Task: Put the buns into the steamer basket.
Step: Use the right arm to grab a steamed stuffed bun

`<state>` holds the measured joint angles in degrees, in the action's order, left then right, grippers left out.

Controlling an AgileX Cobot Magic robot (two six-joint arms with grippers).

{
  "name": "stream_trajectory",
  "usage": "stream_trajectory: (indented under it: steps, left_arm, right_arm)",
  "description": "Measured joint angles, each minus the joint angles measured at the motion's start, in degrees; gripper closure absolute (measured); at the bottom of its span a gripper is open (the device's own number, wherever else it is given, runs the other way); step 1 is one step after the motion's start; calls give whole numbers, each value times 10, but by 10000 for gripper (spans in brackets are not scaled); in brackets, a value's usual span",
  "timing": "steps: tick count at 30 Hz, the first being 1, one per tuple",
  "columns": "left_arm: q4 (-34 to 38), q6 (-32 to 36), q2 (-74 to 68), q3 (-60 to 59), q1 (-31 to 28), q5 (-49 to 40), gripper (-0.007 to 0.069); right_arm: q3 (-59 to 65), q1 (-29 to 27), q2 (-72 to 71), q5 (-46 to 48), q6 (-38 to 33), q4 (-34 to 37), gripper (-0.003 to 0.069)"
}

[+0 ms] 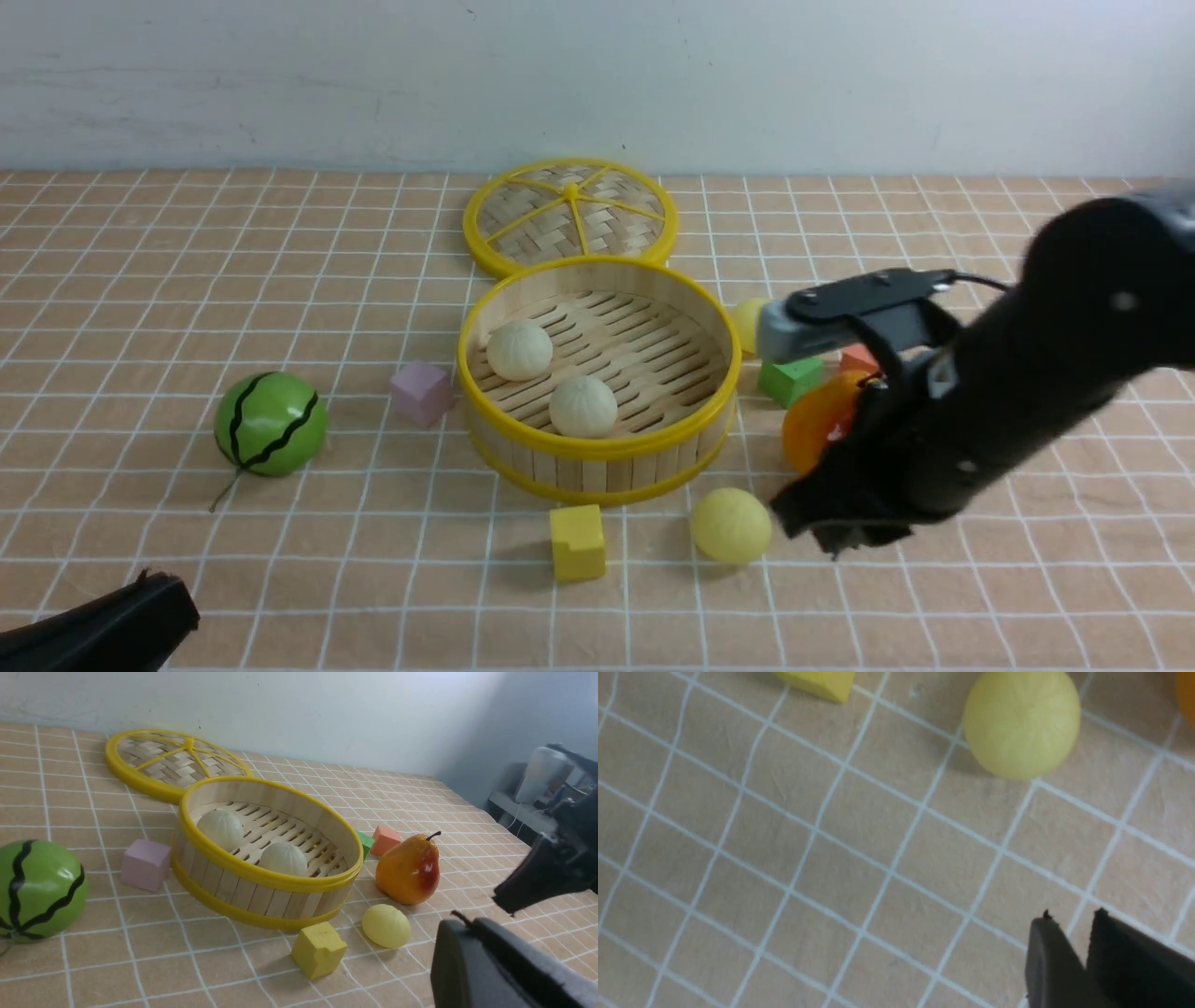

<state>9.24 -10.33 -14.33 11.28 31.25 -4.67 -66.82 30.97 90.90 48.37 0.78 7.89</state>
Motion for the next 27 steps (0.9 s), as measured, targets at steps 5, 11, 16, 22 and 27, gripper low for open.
stream_trajectory:
  steps: [5,11,16,22,27]
  left_arm:
    - [0,0,0,0,0,0,624]
    - [0,0,0,0,0,0,620]
    - [0,0,0,0,0,0,620]
    - [0,0,0,0,0,0,620]
    - [0,0,0,0,0,0,620]
  right_arm:
    - [-57,4,80,-34,18,-21,324]
    - [-79,-9,137,-56,41,-15,277]
    - [-81,-19,168,-85,47,-6,279]
    - [-81,-19,181,-117,48,1,295]
    - [-81,-19,193,-118,49,1,327]
